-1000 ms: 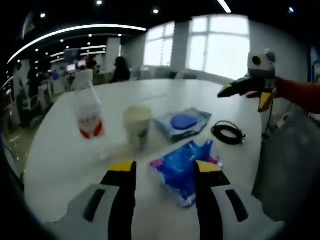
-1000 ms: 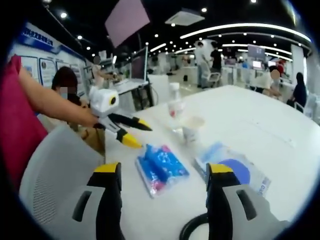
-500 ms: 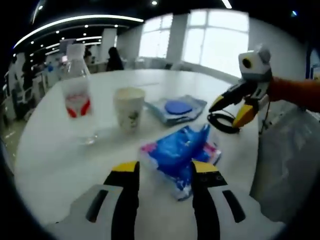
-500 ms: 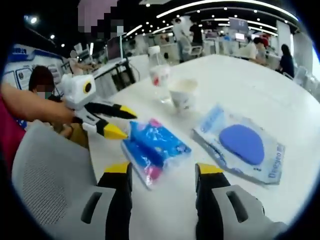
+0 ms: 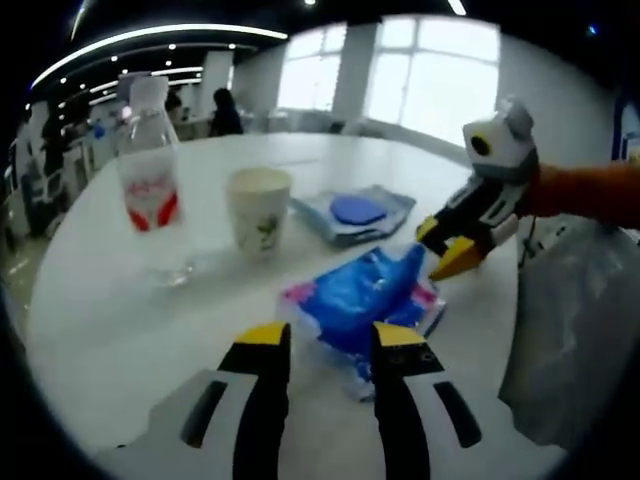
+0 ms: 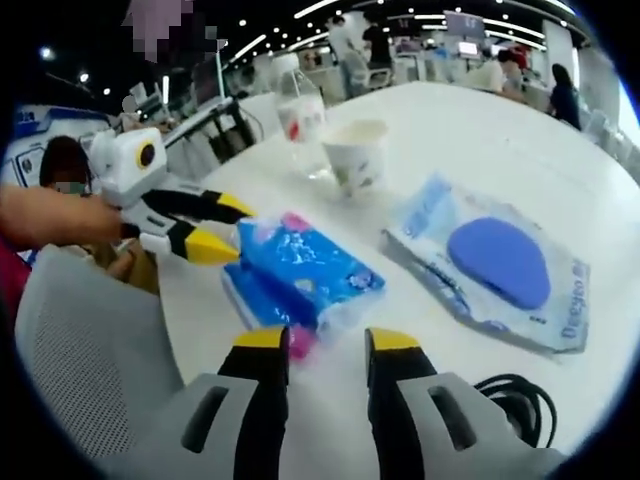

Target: Arrange the tabletop items into an orderly group along one side of the table until the central work area is clear of visible clutter.

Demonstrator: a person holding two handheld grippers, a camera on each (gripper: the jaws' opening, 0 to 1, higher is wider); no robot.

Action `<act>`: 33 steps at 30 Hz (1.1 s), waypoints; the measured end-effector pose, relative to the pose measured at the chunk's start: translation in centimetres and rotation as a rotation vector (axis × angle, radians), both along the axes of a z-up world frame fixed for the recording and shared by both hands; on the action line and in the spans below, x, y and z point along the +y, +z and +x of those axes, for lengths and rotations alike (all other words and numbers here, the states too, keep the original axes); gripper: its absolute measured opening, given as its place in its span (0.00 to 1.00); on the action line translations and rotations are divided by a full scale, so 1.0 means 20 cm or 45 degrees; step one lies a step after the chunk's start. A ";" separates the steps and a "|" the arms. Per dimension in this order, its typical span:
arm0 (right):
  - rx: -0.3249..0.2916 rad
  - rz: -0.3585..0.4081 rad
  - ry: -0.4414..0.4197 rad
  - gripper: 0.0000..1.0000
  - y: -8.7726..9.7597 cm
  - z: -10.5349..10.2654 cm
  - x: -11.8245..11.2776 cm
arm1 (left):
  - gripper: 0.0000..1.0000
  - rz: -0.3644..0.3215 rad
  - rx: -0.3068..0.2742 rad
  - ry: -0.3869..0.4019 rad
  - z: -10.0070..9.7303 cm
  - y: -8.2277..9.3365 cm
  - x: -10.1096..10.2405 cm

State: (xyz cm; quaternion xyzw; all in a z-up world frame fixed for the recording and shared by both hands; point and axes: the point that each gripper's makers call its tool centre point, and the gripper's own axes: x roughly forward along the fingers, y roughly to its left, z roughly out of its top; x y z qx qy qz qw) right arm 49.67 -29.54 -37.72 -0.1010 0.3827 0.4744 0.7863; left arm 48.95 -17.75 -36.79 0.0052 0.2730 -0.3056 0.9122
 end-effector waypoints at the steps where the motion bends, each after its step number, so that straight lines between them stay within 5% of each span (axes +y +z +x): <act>1: -0.006 -0.004 -0.003 0.26 0.00 0.00 0.00 | 0.25 0.001 0.003 0.003 0.00 0.00 0.00; 18: -0.013 -0.023 0.000 0.05 -0.01 0.02 -0.01 | 0.06 -0.023 0.066 0.051 0.02 -0.01 0.00; 33: -0.064 0.041 -0.071 0.03 0.14 0.09 -0.12 | 0.00 -0.026 -0.006 -0.020 0.09 0.18 -0.10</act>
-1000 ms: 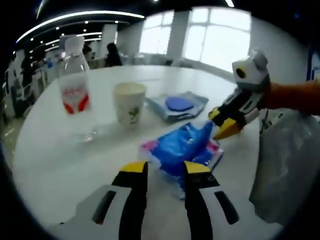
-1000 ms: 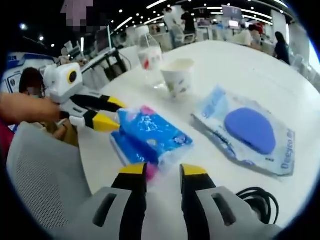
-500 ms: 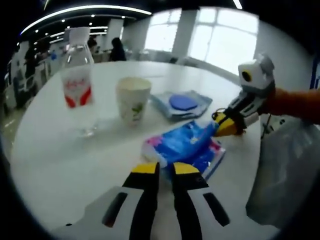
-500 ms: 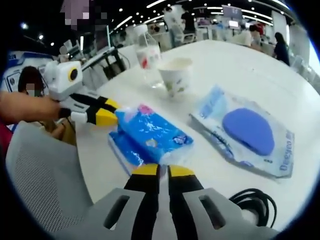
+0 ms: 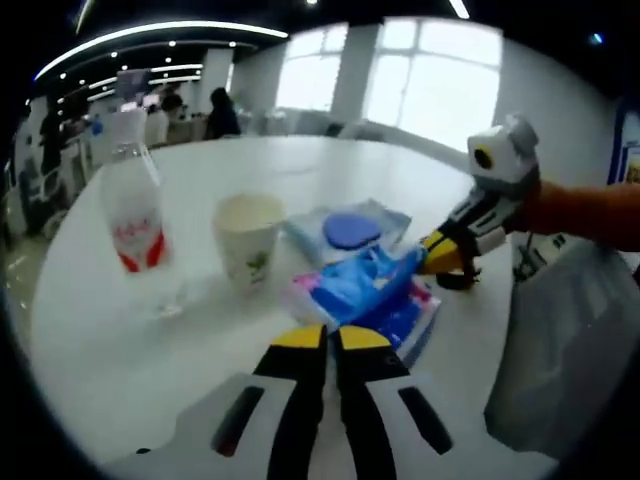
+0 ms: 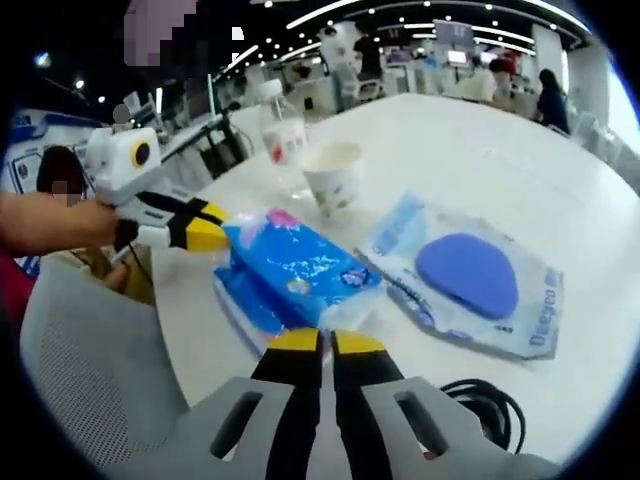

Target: Arrange the tabletop items into an orderly group along one side of the table until the central work area is clear of visible clutter.

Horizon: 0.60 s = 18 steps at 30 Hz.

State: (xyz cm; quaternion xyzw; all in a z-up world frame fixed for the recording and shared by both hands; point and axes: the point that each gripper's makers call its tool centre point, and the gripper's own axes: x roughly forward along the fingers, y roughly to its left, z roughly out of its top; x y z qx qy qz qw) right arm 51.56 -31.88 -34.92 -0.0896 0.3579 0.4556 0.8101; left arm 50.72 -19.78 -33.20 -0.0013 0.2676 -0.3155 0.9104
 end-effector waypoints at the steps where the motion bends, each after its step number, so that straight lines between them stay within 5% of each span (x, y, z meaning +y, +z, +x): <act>1: -0.004 0.001 -0.004 0.03 0.01 0.00 -0.01 | 0.00 0.000 -0.005 -0.006 0.01 0.01 -0.01; 18: -0.094 -0.002 -0.131 0.02 0.21 0.14 -0.31 | 0.00 0.013 -0.108 -0.116 0.16 0.23 -0.32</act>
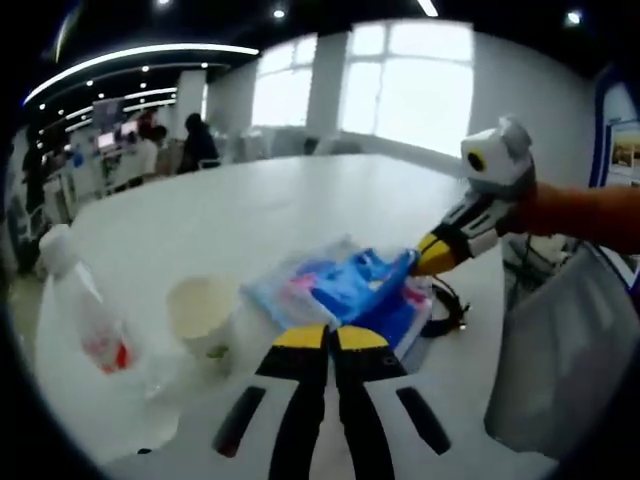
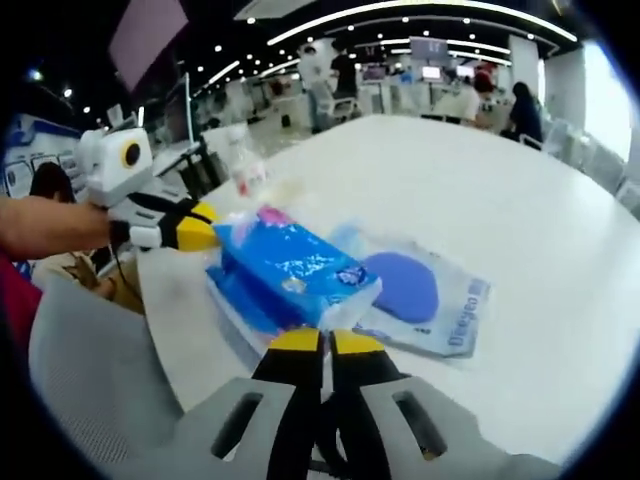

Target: Arrange the tabletop items into an orderly group along one side of the table until the central work area is clear of visible clutter.

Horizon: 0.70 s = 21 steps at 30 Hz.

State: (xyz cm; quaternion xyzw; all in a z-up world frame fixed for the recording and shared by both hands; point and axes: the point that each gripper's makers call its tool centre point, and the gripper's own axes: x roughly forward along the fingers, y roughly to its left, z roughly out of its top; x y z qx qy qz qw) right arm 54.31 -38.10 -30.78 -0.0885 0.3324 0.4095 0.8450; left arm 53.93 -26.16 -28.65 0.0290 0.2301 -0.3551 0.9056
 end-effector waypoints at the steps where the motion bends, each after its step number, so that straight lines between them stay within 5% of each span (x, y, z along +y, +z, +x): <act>1: -0.008 -0.006 -0.009 0.02 0.02 0.01 -0.03 | 0.00 0.000 -0.005 -0.008 0.01 0.01 -0.03; 21: -0.093 -0.084 -0.156 0.02 0.21 0.17 -0.51 | 0.00 -0.030 -0.059 -0.101 0.20 0.15 -0.50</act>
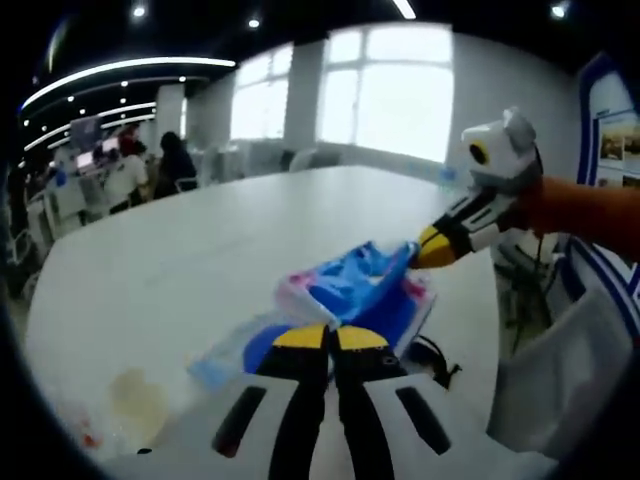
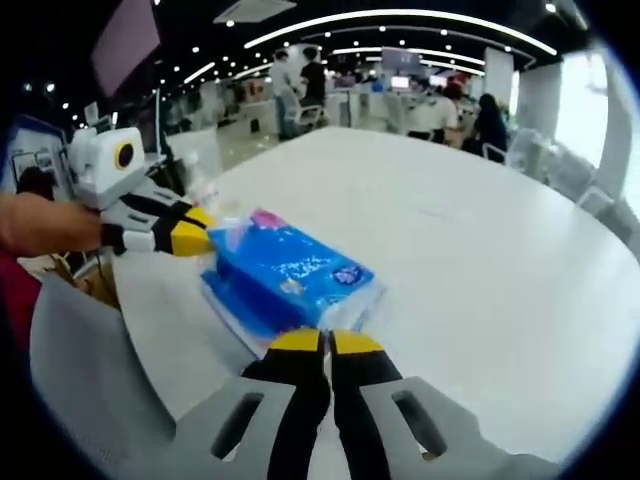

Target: Arrange the tabletop items into an orderly group along one side of the table until the central work area is clear of visible clutter.

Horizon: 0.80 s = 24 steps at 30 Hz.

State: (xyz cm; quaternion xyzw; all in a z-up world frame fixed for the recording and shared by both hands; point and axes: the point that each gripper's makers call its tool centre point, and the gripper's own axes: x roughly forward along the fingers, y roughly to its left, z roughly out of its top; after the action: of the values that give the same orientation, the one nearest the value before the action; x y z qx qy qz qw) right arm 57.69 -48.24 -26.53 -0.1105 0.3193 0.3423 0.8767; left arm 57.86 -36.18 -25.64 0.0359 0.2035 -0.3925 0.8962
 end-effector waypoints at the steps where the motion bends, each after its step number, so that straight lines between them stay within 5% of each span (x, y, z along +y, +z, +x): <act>1: -0.003 -0.002 -0.011 0.02 0.01 0.01 -0.03 | 0.00 -0.002 0.001 -0.005 0.01 0.00 -0.03; 24: -0.045 -0.103 -0.104 0.02 0.02 0.18 -0.41 | 0.00 -0.033 0.032 -0.011 0.17 -0.06 -0.40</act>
State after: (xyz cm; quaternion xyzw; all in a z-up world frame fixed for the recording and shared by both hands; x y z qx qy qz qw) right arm 61.22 -56.38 -26.09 -0.1388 0.3215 0.2911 0.8903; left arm 61.25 -44.26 -26.91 0.0201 0.2094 -0.3994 0.8923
